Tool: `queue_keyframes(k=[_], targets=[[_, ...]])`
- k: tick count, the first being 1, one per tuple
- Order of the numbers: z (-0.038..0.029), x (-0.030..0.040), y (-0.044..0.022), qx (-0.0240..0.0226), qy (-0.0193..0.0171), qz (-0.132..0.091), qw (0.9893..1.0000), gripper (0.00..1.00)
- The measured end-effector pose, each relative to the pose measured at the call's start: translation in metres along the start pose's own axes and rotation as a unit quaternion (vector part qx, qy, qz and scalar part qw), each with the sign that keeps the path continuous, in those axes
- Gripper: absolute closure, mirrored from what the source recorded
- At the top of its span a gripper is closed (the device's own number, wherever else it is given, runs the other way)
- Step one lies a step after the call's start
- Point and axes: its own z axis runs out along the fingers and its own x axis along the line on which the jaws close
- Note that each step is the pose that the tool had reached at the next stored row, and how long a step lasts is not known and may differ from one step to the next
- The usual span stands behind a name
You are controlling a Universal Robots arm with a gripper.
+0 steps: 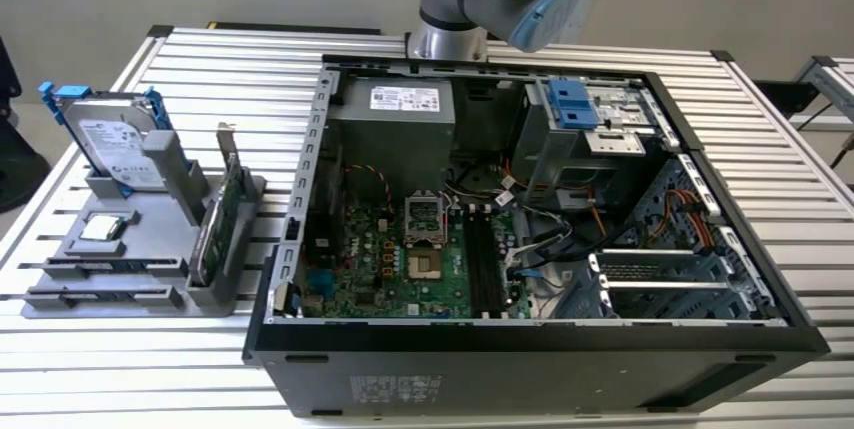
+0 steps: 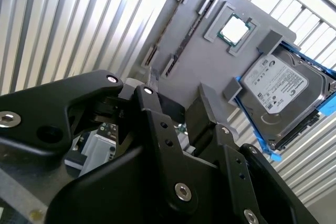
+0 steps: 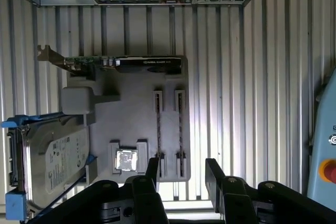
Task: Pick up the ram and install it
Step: 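Pick up the ram and move it above insertion slot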
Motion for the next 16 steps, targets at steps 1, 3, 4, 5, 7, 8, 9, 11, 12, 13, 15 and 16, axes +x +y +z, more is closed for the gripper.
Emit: queue_keyframes(k=[1, 3, 4, 5, 7, 8, 9, 11, 12, 13, 15, 16], targets=[[0.0005, 0.0, 0.0, 0.0001, 0.0, 0.0, 1.0, 0.0], [0.0012, 0.0, 0.0, 0.0002, 0.0, 0.001, 1.0, 0.0], [0.0016, 0.0, -0.0001, 0.0003, 0.0, 0.001, 1.0, 0.0], [0.0019, 0.0, -0.0001, 0.0004, 0.0, 0.001, 1.0, 0.0], [0.0027, 0.0001, -0.0001, 0.0005, -0.0001, 0.002, 1.0, 0.0], [0.0031, 0.0001, -0.0001, 0.0006, -0.0001, 0.002, 1.0, 0.0], [0.0034, 0.0001, -0.0001, 0.0007, -0.0001, 0.003, 1.0, 0.0], [0.0042, 0.0, 0.0, 0.0008, -0.0001, 0.003, 1.0, 0.0], [0.0045, 0.0, -0.0001, 0.0009, -0.0002, 0.003, 1.0, 0.0], [0.0049, 0.0, -0.0001, 0.001, -0.0002, 0.004, 1.0, 0.0], [0.0057, 0.0001, -0.0002, 0.0011, -0.0002, 0.004, 1.0, 0.0], [0.006, 0.0001, -0.0002, 0.0012, -0.0002, 0.004, 1.0, 0.0]])
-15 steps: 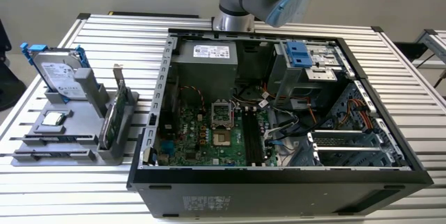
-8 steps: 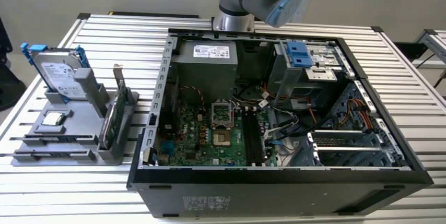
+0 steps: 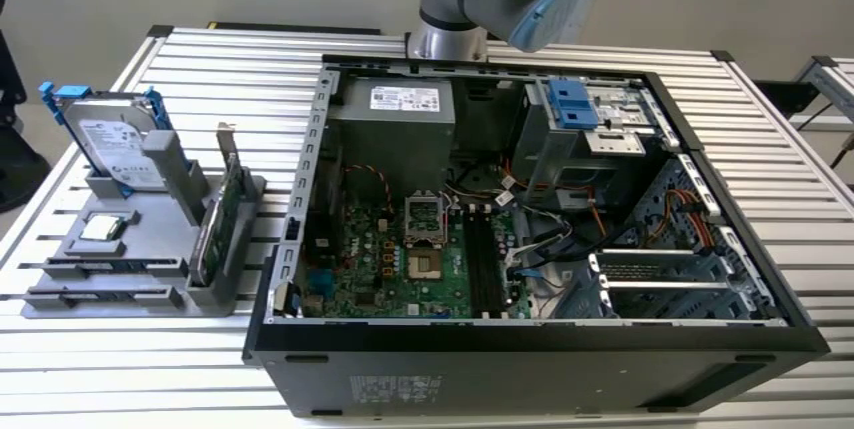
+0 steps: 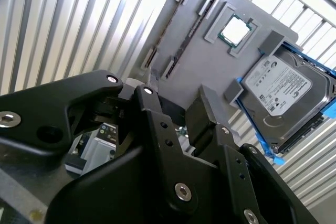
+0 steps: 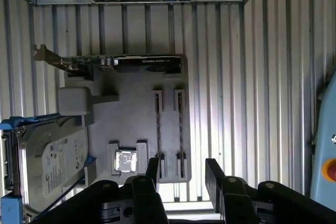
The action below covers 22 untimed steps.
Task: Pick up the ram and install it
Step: 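Pick up the ram and move it above insertion slot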
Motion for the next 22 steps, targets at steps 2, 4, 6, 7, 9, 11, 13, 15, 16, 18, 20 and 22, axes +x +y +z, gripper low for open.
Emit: queue_keyframes(k=[2, 4, 6, 7, 9, 11, 13, 15, 16, 18, 20, 22], targets=[[0.0008, 0.0, 0.0, 0.0001, 0.0, 0.001, 1.0, 0.0], [0.0014, 0.0, 0.0, 0.0002, -0.0001, 0.001, 1.0, 0.0], [0.0021, 0.0, -0.0001, 0.0003, -0.0001, 0.002, 1.0, 0.0], [0.0025, 0.0, -0.0001, 0.0004, -0.0001, 0.002, 1.0, 0.0], [0.0032, 0.0, 0.0, 0.0006, -0.0001, 0.002, 1.0, 0.0], [0.004, 0.0, -0.0001, 0.0011, -0.0001, 0.003, 1.0, 0.0], [0.005, 0.0001, -0.0002, 0.0018, -0.0002, 0.004, 1.0, 0.0], [0.0059, 0.0001, -0.0002, 0.0037, -0.0004, 0.005, 1.0, 0.0], [0.0065, 0.0001, -0.0002, 0.0049, -0.0004, 0.005, 1.0, 0.0], [0.0077, 0.0001, -0.0003, 0.007, -0.0005, 0.005, 1.0, 0.0], [0.009, 0.0001, -0.0003, 0.0071, -0.0005, 0.005, 1.0, 0.0], [0.0101, 0.0001, -0.0003, 0.0071, -0.0005, 0.005, 1.0, 0.0]])
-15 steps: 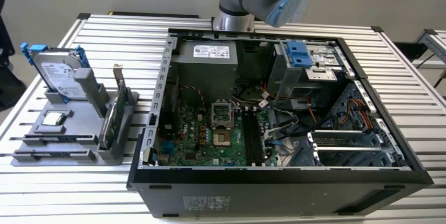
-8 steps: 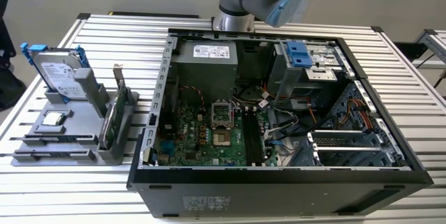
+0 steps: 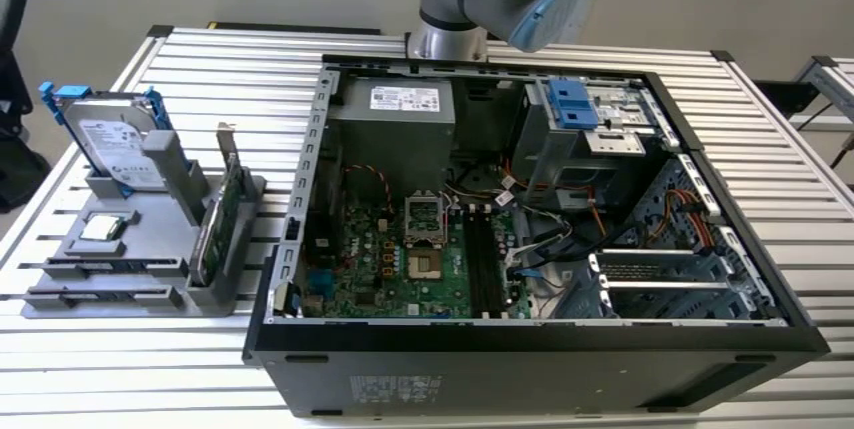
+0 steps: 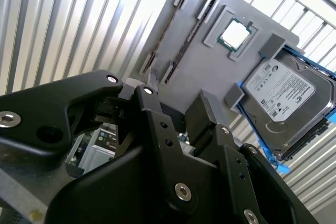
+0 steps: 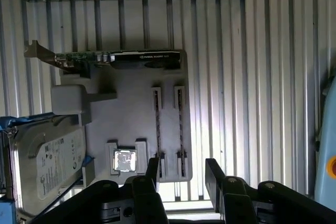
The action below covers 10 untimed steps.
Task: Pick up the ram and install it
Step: 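Pick up the ram and move it above insertion slot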
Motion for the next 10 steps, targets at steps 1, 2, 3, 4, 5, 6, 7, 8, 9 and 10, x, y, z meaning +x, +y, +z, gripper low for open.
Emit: queue_keyframes(k=[1, 2, 3, 4, 5, 6, 7, 8, 9, 10], targets=[[0.0006, 0.0, 0.0, 0.0, 0.0, 0.0, 1.0, 0.0], [0.0011, 0.0, 0.0, 0.0001, -0.0001, 0.0, 1.0, 0.0], [0.0017, 0.0, 0.0, 0.0, 0.0, 0.0, 1.0, 0.0], [0.0024, 0.0, 0.0, 0.0, 0.0, 0.0, 1.0, 0.0], [0.0029, 0.0, -0.0001, 0.0, 0.0, 0.0, 1.0, 0.0], [0.0035, 0.0, -0.0001, 0.0, 0.0, 0.0, 1.0, 0.0], [0.004, 0.0001, -0.0001, 0.0, 0.0, 0.0, 1.0, 0.0], [0.0046, 0.0001, -0.0001, 0.0, 0.0, 0.0, 1.0, 0.0], [0.0052, 0.0001, -0.0001, 0.0, 0.0, 0.0, 1.0, 0.0], [0.0057, 0.0001, -0.0001, 0.0, 0.0, 0.0, 1.0, 0.0]])
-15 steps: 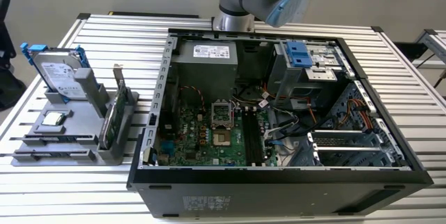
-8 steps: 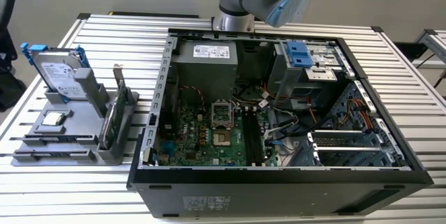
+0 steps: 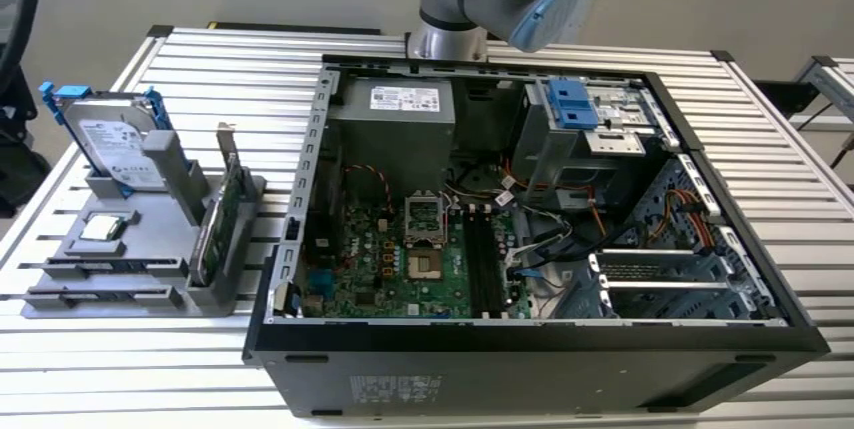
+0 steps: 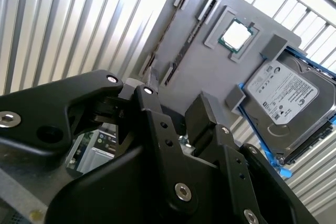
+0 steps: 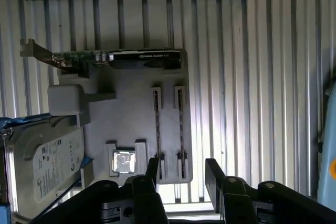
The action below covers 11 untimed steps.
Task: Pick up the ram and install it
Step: 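Pick up the ram and move it above insertion slot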
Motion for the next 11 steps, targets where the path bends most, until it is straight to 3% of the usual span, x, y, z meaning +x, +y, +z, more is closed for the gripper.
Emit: queue_keyframes(k=[11], targets=[[0.0048, 0.0001, -0.0001, 0.0, 0.0, 0.0, 1.0, 0.0]])
